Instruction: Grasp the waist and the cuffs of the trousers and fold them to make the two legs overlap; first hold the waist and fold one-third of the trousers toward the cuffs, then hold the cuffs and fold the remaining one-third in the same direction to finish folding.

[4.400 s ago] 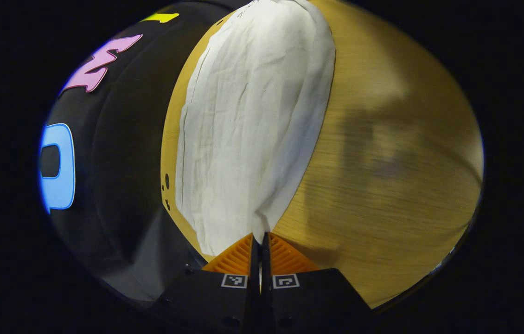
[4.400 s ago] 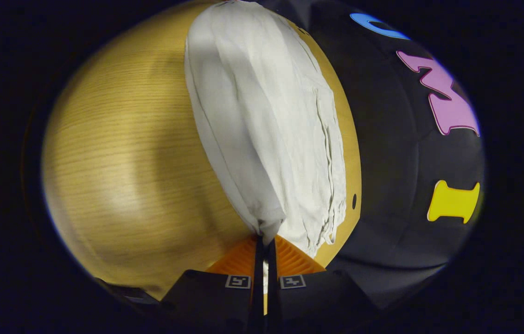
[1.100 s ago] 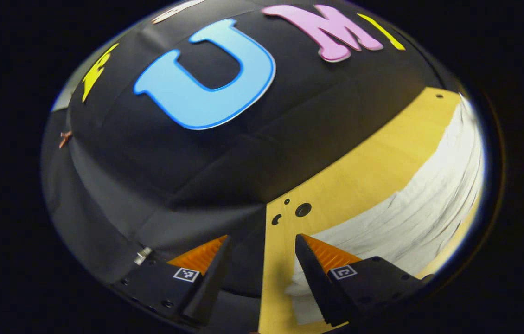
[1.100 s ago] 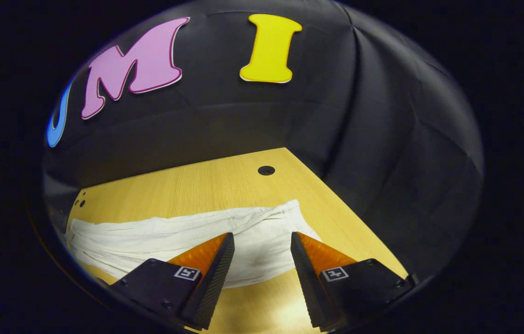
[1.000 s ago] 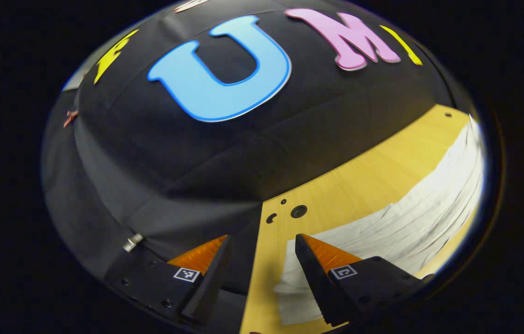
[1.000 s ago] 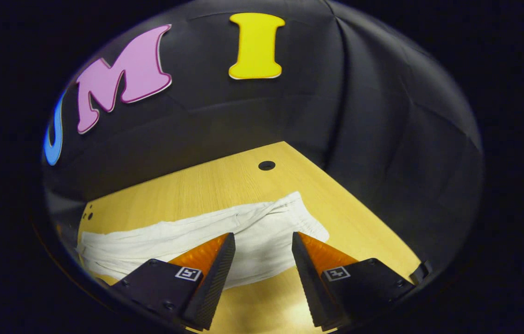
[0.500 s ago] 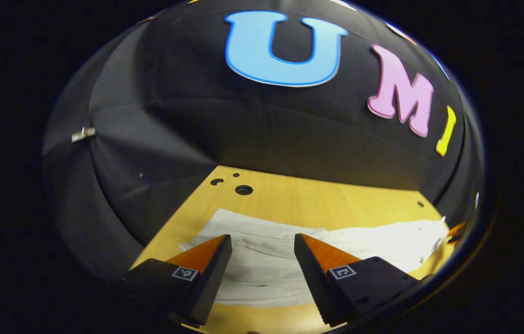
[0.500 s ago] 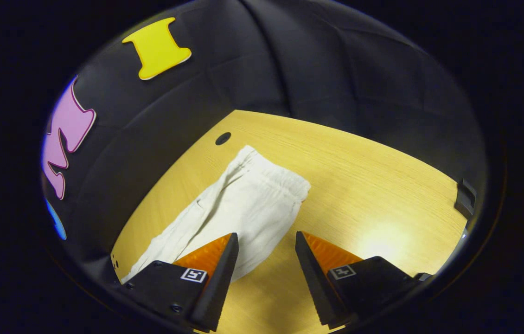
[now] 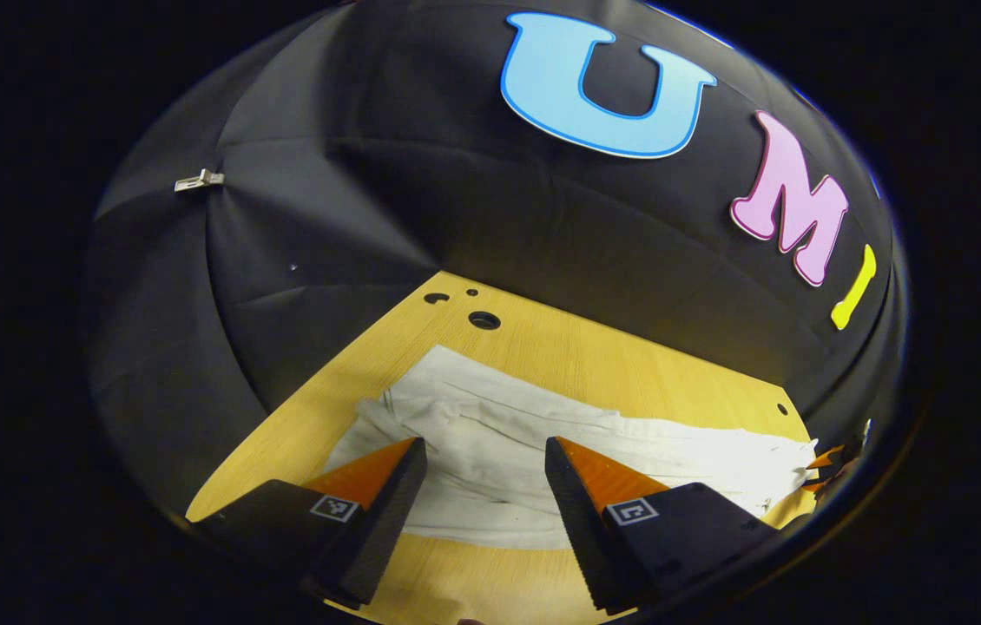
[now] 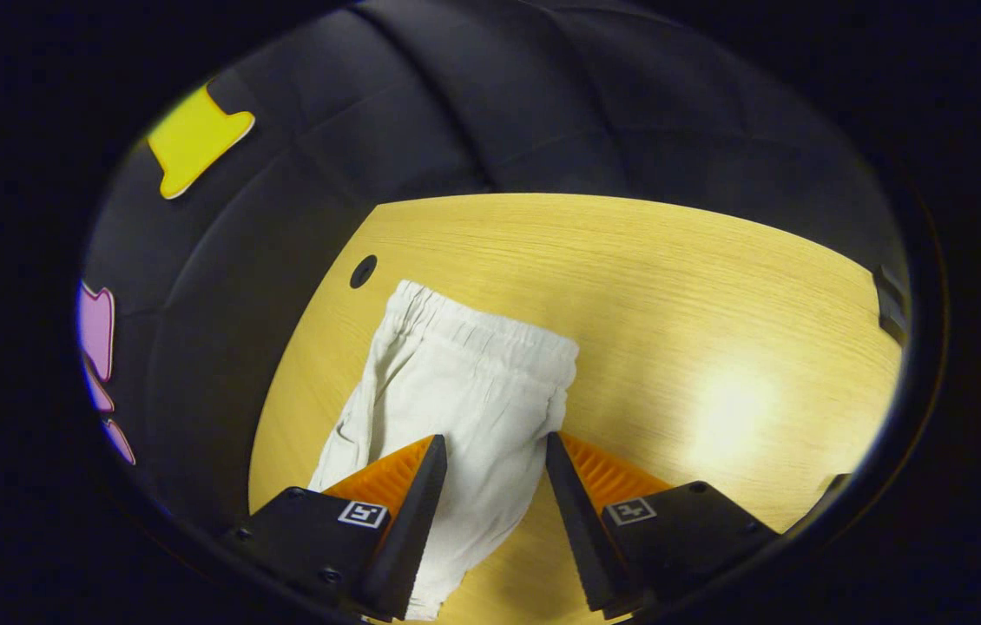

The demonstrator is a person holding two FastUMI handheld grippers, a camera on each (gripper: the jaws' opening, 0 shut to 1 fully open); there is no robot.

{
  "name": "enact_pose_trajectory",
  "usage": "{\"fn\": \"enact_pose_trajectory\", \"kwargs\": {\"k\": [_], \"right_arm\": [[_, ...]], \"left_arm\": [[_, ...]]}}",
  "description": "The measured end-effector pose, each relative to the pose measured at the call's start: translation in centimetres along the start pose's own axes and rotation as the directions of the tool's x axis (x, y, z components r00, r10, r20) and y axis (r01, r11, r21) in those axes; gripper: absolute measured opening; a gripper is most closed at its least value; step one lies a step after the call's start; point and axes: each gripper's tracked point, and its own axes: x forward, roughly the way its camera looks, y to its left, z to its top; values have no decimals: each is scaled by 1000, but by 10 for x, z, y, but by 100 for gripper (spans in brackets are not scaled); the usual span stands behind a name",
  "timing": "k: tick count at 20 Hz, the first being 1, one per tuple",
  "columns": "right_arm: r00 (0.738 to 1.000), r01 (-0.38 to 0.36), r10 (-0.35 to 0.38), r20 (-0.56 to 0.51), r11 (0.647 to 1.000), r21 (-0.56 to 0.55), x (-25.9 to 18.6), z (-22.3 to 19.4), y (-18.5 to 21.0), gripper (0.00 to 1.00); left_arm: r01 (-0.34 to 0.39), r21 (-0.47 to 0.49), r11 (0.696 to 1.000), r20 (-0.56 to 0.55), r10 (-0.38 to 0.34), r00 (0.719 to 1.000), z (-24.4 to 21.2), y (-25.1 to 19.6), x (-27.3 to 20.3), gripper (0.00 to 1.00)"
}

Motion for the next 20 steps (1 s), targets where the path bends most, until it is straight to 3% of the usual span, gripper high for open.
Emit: {"fn": "enact_pose_trajectory", "kwargs": {"k": [1,2,3,5,7,11,14,20], "right_arm": [[1000,28,-28,-3,999,14,2,2,-1,70],[998,60,-60,-11,998,15,4,2,-4,75],[997,71,-71,-18,997,8,6,2,-7,67],[997,43,-42,-70,999,9,4,-3,-5,36],[998,28,-28,-57,1000,2,4,-2,-7,6],[999,20,-21,-29,999,-30,5,-3,-5,5],[999,7,-8,-36,1000,-21,-1,-1,-7,5],[999,-7,7,-36,1000,-10,3,-3,-4,5]], "left_arm": [[-2,-18,1000,-9,2,1000,-6,-1,0,88],[-4,-39,999,-18,3,1000,-10,0,-1,88],[-8,-61,998,-27,6,1000,-16,2,-2,88],[-14,-98,995,-51,9,999,-28,5,-3,88],[-6,-142,990,-71,-4,997,-37,3,-4,88],[26,-276,961,-116,-61,991,-54,-4,-2,88],[-23,-367,930,-153,-36,988,-69,7,-4,88],[-84,-415,906,-228,-15,974,-91,18,5,88]]}}
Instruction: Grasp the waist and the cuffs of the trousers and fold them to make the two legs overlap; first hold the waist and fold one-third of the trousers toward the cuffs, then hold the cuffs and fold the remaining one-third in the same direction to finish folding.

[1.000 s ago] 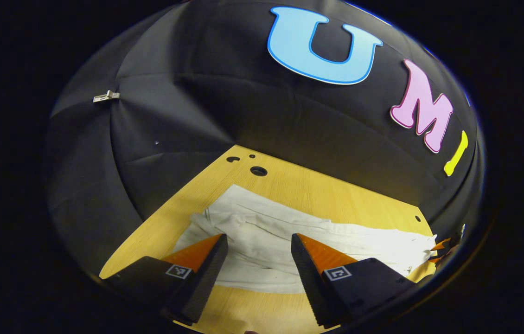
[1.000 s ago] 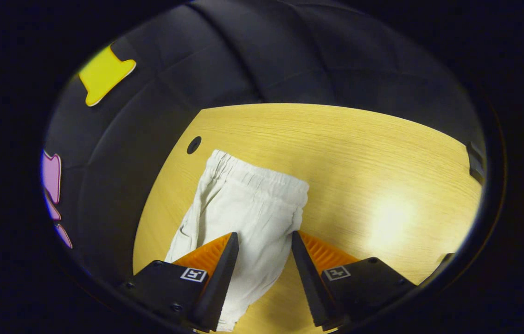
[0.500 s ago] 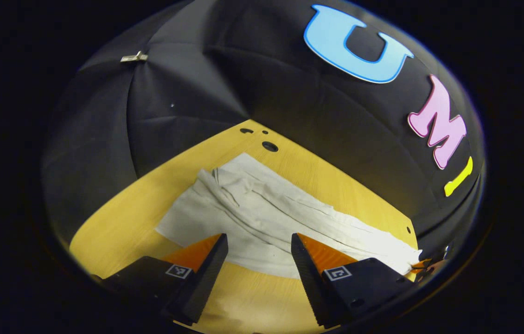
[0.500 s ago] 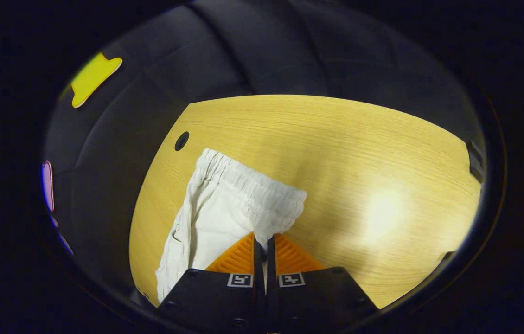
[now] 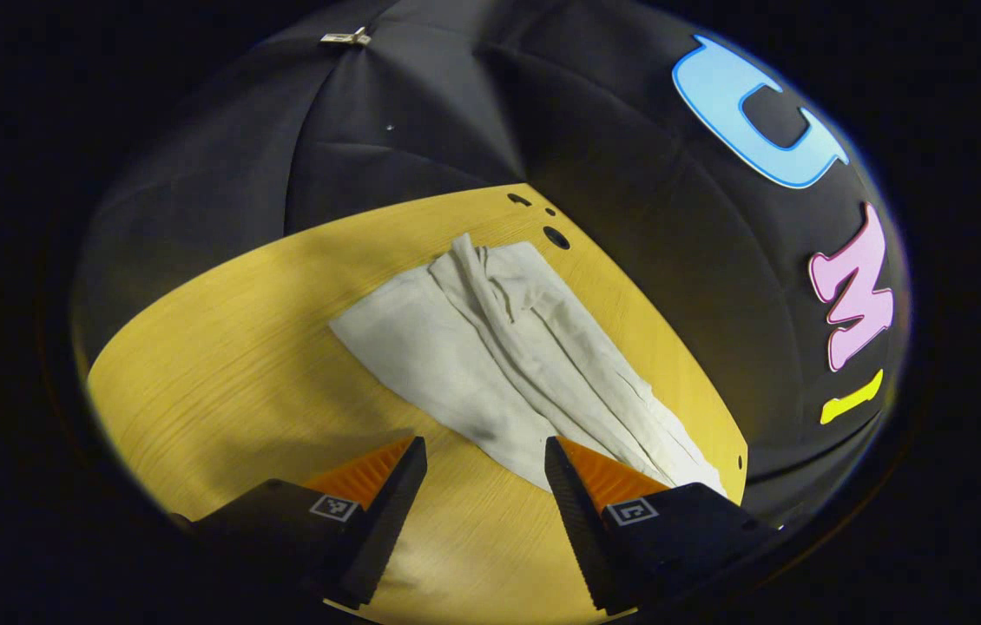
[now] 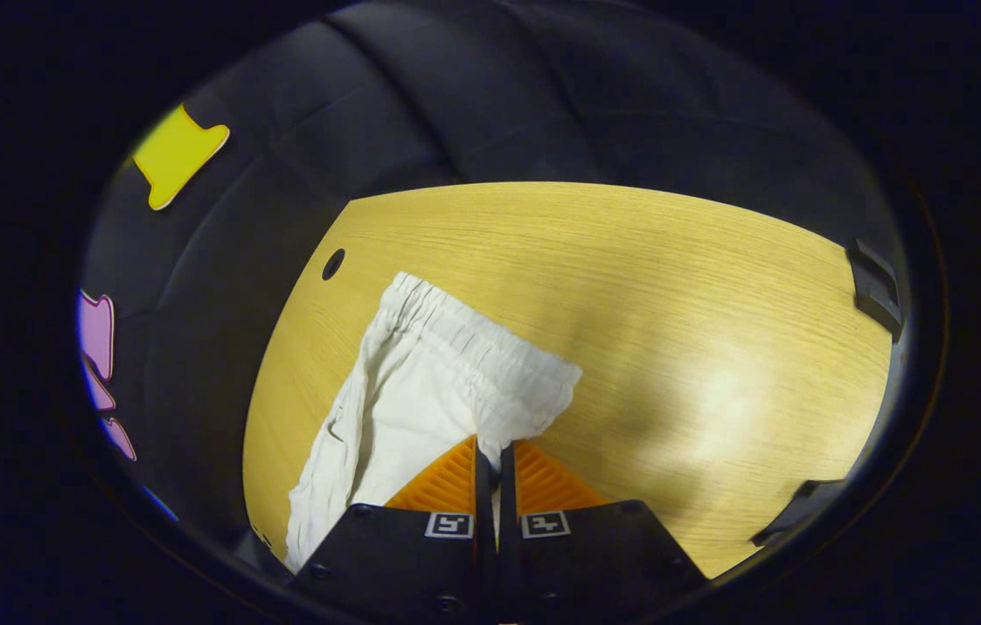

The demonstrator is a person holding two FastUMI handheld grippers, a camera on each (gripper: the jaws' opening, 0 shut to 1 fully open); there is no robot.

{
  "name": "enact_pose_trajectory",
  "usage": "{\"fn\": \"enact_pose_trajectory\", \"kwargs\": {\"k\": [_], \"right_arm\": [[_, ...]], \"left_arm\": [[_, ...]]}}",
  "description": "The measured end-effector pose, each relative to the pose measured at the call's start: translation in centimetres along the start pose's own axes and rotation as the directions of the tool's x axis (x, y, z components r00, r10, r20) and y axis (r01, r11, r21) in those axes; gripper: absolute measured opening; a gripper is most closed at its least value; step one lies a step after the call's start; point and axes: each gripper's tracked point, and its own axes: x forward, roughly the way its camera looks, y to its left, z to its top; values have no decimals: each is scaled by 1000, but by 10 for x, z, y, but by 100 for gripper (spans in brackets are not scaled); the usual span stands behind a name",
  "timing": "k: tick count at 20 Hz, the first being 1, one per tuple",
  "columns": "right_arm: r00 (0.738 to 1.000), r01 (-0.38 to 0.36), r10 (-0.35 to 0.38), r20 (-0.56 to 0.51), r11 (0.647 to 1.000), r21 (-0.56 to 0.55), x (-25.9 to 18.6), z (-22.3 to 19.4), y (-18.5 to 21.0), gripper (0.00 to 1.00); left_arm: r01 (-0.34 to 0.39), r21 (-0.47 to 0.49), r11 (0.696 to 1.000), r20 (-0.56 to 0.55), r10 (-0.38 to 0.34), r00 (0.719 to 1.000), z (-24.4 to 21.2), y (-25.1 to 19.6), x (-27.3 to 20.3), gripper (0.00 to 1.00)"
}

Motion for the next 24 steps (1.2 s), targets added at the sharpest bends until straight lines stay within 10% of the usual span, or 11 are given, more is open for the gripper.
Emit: {"fn": "enact_pose_trajectory", "kwargs": {"k": [10,16,24], "right_arm": [[1000,0,0,-7,1000,-26,-1,1,-1,5],[1000,-20,20,1,999,-31,-4,3,0,5],[994,-66,75,80,993,-102,-35,20,8,5]], "left_arm": [[-40,27,999,0,40,999,36,-41,66,83],[-62,52,997,-37,64,997,33,-37,71,16],[-59,79,995,-59,64,996,5,-26,44,7]]}}
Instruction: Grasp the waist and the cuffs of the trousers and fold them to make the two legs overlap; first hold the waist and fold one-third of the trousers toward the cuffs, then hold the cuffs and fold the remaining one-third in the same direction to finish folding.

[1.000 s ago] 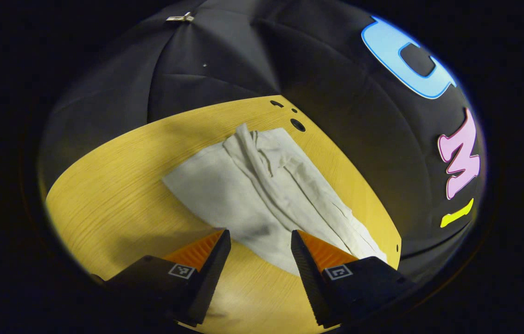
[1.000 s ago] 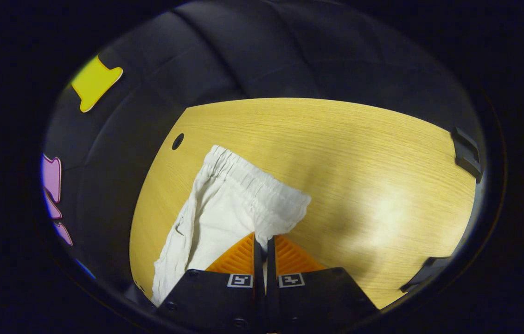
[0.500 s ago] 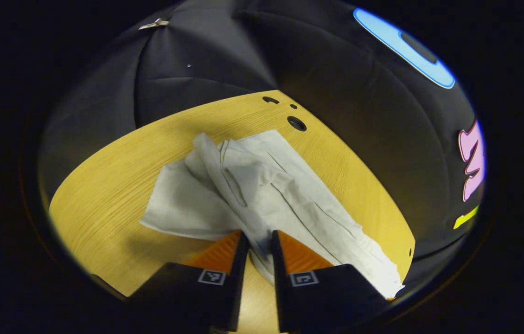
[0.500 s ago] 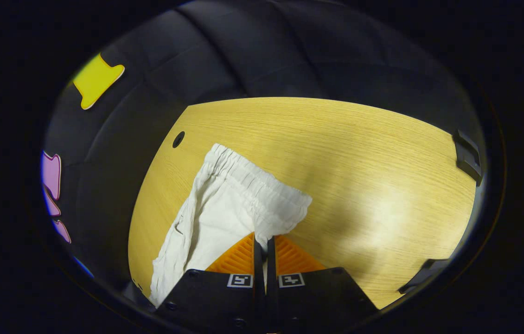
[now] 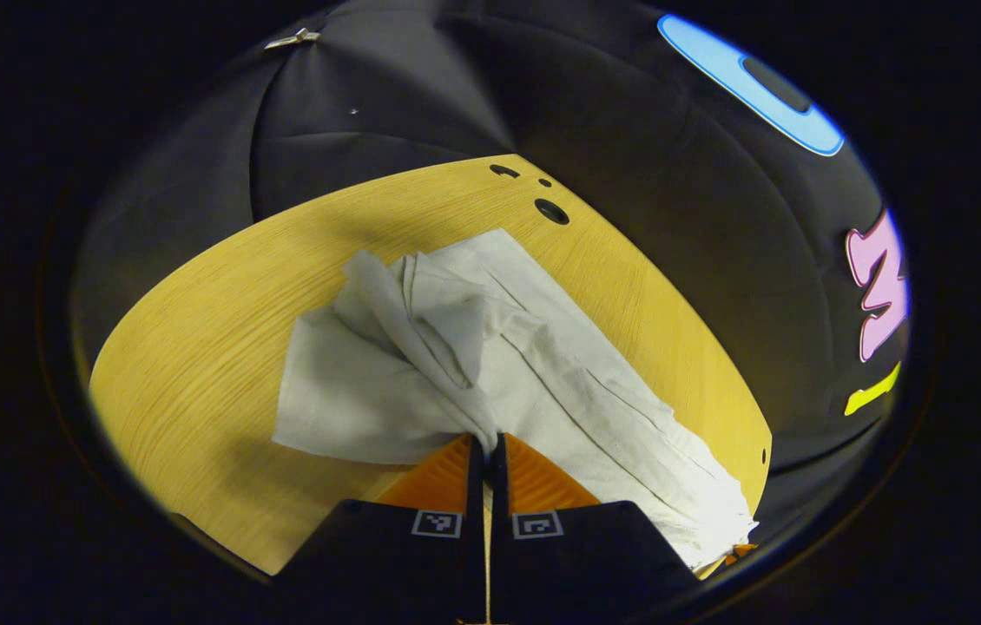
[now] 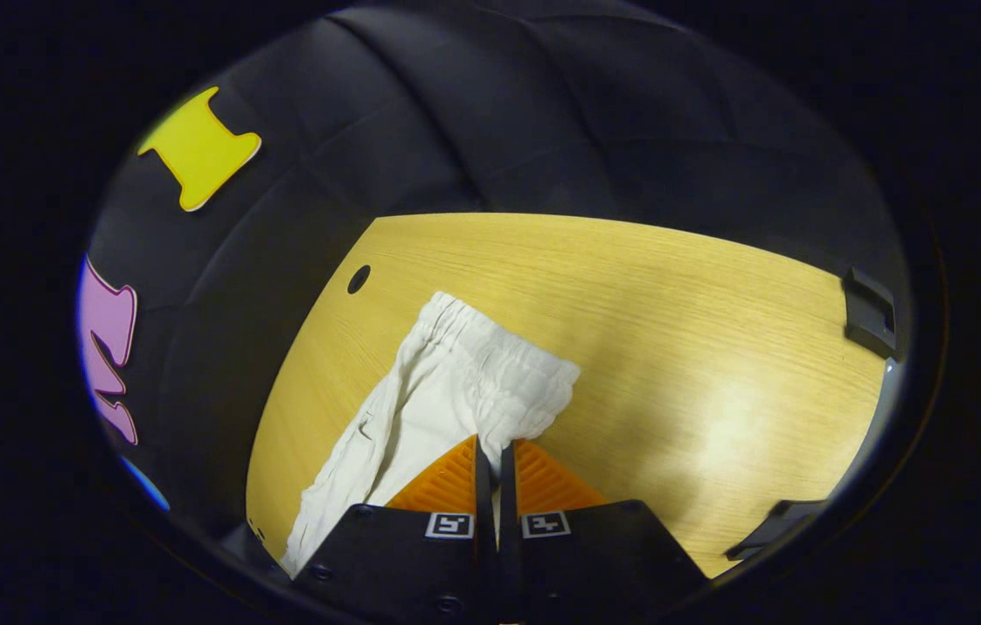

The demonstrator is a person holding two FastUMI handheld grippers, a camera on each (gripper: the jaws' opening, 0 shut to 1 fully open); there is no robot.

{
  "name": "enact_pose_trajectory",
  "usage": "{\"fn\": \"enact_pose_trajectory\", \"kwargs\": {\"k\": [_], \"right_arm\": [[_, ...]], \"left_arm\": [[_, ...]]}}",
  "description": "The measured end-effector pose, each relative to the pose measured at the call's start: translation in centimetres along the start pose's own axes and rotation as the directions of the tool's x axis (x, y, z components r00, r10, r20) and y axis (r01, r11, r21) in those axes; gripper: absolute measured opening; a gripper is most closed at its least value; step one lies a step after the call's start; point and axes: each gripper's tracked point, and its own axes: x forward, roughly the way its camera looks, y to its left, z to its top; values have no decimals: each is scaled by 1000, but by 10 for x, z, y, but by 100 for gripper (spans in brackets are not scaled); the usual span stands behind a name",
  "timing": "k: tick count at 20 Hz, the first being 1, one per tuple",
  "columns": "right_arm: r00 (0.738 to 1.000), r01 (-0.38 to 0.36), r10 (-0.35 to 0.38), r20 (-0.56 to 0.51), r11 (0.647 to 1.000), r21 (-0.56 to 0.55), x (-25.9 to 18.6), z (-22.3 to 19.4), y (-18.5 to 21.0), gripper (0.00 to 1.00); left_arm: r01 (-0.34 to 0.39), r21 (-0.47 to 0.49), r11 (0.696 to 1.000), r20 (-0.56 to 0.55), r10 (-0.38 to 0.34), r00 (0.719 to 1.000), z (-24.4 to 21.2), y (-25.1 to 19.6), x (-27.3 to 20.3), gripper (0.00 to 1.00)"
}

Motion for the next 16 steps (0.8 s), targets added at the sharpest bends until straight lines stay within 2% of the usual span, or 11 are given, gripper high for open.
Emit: {"fn": "enact_pose_trajectory", "kwargs": {"k": [3,6,9,12,16], "right_arm": [[999,-24,27,32,996,-84,-21,13,12,5],[993,-75,89,78,983,-168,-40,26,33,5],[982,-117,153,109,952,-283,-61,33,62,5],[966,-172,227,123,921,-349,-82,30,104,5],[936,-263,335,109,870,-418,-113,6,159,5]], "left_arm": [[2,29,1000,-5,-1,1000,-17,2,-12,7],[6,33,999,-11,-6,1000,-28,5,-24,7],[8,40,999,-19,-7,1000,-41,7,-32,7],[6,47,999,-22,-5,1000,-47,9,-38,7],[11,18,1000,-16,-10,1000,-49,10,-39,7]]}}
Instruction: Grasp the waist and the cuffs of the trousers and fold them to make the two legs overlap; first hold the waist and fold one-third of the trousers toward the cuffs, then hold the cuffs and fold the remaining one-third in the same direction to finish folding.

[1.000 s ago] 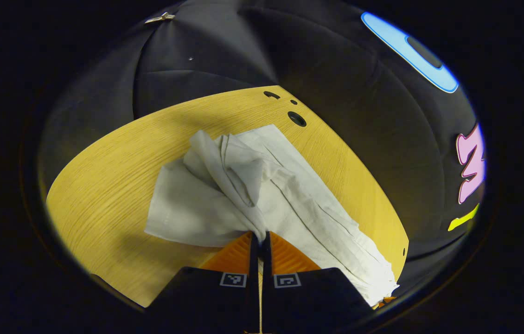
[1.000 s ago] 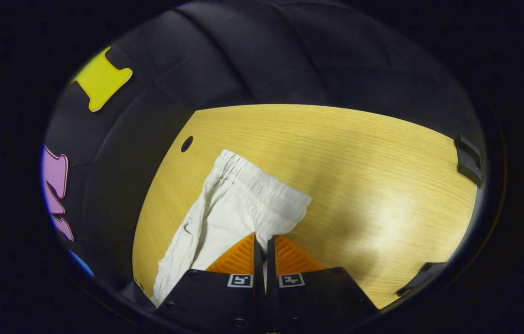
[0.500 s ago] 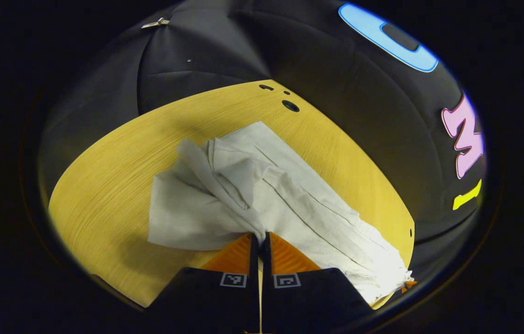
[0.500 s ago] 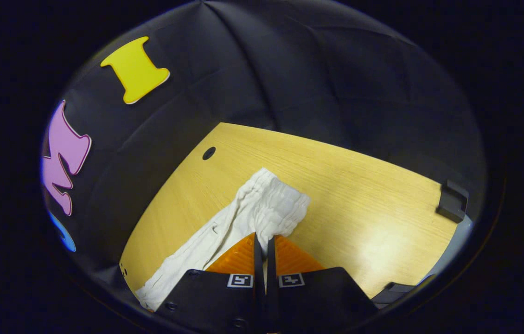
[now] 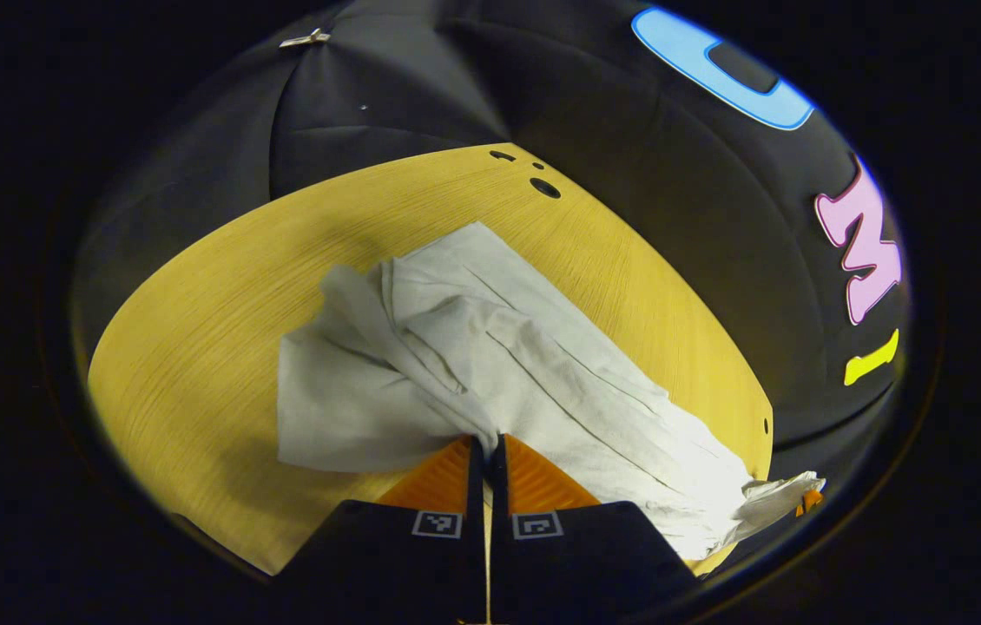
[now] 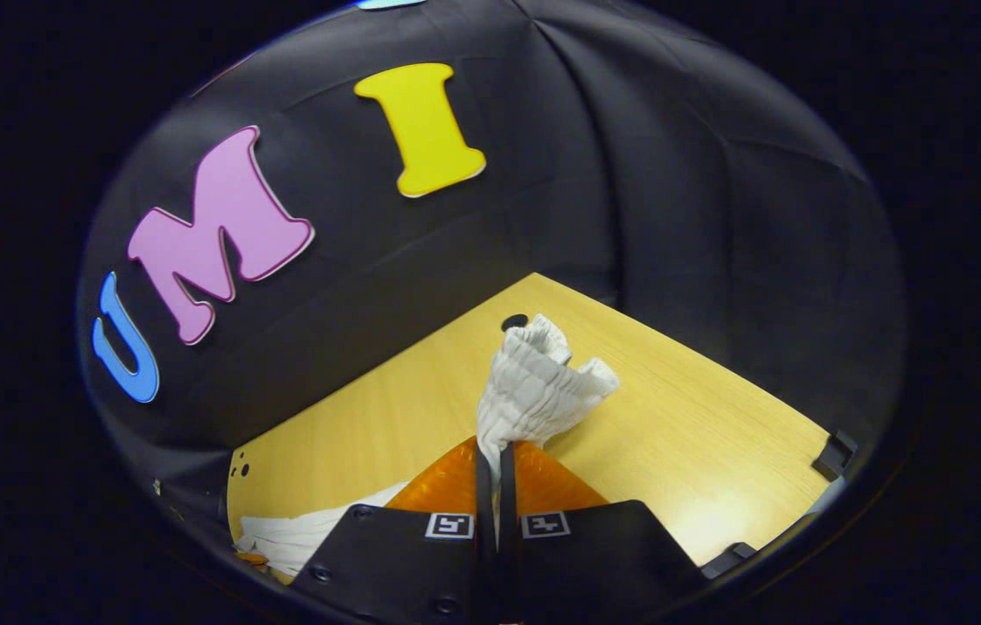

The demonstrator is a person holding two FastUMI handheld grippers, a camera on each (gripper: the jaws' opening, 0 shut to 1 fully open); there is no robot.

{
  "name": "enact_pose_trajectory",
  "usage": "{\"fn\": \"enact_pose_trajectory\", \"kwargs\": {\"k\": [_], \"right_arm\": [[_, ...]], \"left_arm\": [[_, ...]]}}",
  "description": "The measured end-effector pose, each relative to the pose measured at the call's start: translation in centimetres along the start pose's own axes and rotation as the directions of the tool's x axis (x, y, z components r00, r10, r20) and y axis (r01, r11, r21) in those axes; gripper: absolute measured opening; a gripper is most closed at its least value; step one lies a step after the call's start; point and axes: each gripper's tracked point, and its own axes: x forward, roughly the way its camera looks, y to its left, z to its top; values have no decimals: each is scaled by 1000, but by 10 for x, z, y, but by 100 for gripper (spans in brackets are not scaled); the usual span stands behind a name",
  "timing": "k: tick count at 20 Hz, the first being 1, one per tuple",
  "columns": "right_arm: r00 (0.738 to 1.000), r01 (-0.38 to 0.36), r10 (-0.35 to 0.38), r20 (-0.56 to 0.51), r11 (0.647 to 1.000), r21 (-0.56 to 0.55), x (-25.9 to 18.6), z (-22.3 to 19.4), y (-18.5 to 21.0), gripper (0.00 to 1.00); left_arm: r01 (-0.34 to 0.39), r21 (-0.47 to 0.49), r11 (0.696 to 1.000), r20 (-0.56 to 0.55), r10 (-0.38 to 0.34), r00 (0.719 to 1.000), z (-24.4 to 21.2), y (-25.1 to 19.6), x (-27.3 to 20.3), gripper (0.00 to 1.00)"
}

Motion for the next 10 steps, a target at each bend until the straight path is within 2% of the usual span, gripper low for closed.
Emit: {"fn": "enact_pose_trajectory", "kwargs": {"k": [4,7,10], "right_arm": [[993,-114,114,-10,989,-90,-5,-17,74,5],[979,-201,195,-57,968,-150,-8,-44,128,5],[963,-264,245,-114,943,-201,-6,-78,171,5]], "left_arm": [[6,-8,1000,4,-5,1000,0,-1,0,7],[12,1,1000,1,-12,1000,0,-1,0,7],[10,16,1000,5,-10,1000,0,-1,1,7]]}}
